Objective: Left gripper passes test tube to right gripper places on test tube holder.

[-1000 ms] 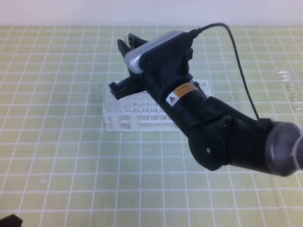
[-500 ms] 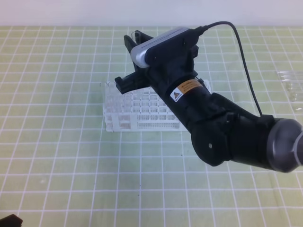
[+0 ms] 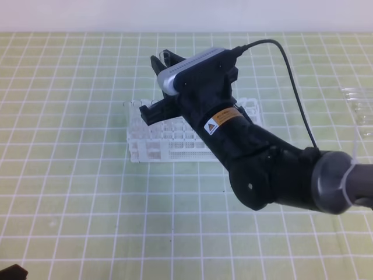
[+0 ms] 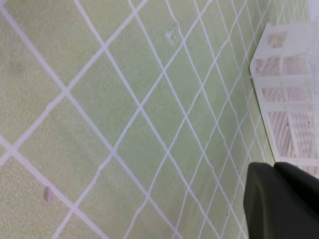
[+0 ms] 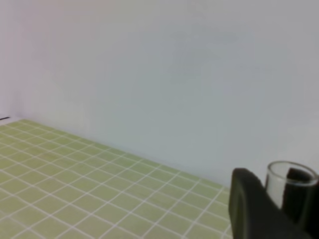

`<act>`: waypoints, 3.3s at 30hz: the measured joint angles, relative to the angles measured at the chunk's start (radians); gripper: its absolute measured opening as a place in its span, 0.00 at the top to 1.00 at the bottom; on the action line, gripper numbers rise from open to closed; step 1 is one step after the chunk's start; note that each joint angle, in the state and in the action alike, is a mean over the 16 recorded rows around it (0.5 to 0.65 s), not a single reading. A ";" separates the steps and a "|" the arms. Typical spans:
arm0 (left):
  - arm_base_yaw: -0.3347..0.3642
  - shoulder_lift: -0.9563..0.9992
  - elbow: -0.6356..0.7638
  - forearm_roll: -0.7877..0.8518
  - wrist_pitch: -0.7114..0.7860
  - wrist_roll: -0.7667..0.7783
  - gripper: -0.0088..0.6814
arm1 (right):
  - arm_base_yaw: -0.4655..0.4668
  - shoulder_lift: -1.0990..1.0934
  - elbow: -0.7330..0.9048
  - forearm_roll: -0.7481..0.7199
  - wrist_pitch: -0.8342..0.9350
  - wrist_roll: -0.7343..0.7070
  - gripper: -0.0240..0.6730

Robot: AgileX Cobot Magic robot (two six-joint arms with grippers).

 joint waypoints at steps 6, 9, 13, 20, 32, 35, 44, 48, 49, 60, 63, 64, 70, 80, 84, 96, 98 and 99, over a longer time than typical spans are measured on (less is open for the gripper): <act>0.001 0.000 0.000 0.000 0.000 0.000 0.99 | 0.000 0.018 0.000 -0.002 -0.013 0.013 0.82; 0.005 0.000 0.000 0.001 0.000 0.000 0.99 | 0.000 0.024 0.000 -0.002 -0.016 0.019 0.82; 0.010 -0.002 0.000 0.000 0.004 0.000 0.99 | 0.000 0.030 0.000 -0.003 -0.018 0.025 0.82; 0.018 -0.004 0.000 0.000 0.021 0.000 0.99 | 0.000 0.046 0.000 -0.003 -0.026 0.036 0.82; 0.025 -0.031 0.000 0.033 0.075 0.000 0.99 | 0.000 0.075 0.000 -0.006 -0.049 0.059 0.82; 0.043 -0.056 0.000 0.099 0.072 -0.003 0.99 | 0.000 0.078 0.000 -0.006 -0.053 0.063 0.82; 0.190 -0.160 0.000 0.380 0.001 -0.032 0.99 | 0.000 0.080 0.000 -0.007 -0.055 0.074 0.82; 0.294 -0.199 0.000 0.483 -0.054 -0.001 0.99 | 0.000 0.081 0.000 -0.007 -0.055 0.074 0.82; 0.320 -0.206 0.000 0.495 -0.065 0.018 0.99 | 0.000 0.081 0.000 -0.007 -0.056 0.074 0.82; 0.524 -0.236 0.000 0.537 -0.139 0.475 0.99 | 0.000 0.081 0.000 -0.007 -0.058 0.074 0.82; 0.546 -0.234 0.000 0.544 -0.143 0.615 0.99 | 0.000 0.081 0.000 -0.007 -0.059 0.073 0.82; 0.550 -0.234 0.000 0.547 -0.146 0.650 0.99 | 0.000 0.081 0.000 -0.007 -0.059 0.073 0.82; 0.559 -0.230 0.000 0.566 -0.162 0.715 0.99 | 0.000 0.082 0.000 -0.007 -0.059 0.065 0.82; 0.559 -0.228 0.015 0.597 -0.232 0.541 0.99 | 0.000 0.094 0.000 -0.007 -0.071 0.048 0.82; 0.559 -0.231 0.025 0.540 -0.262 0.601 0.99 | 0.000 0.101 0.000 -0.007 -0.080 0.045 0.82; 0.559 -0.229 0.040 0.119 -0.316 1.176 0.99 | 0.000 0.118 0.000 -0.007 -0.110 0.046 0.82; 0.559 -0.228 0.040 0.100 -0.320 1.231 0.99 | 0.000 0.120 0.000 -0.007 -0.113 0.046 0.82; 0.559 -0.228 0.040 0.098 -0.322 1.252 0.99 | 0.000 0.121 0.000 -0.007 -0.114 0.046 0.82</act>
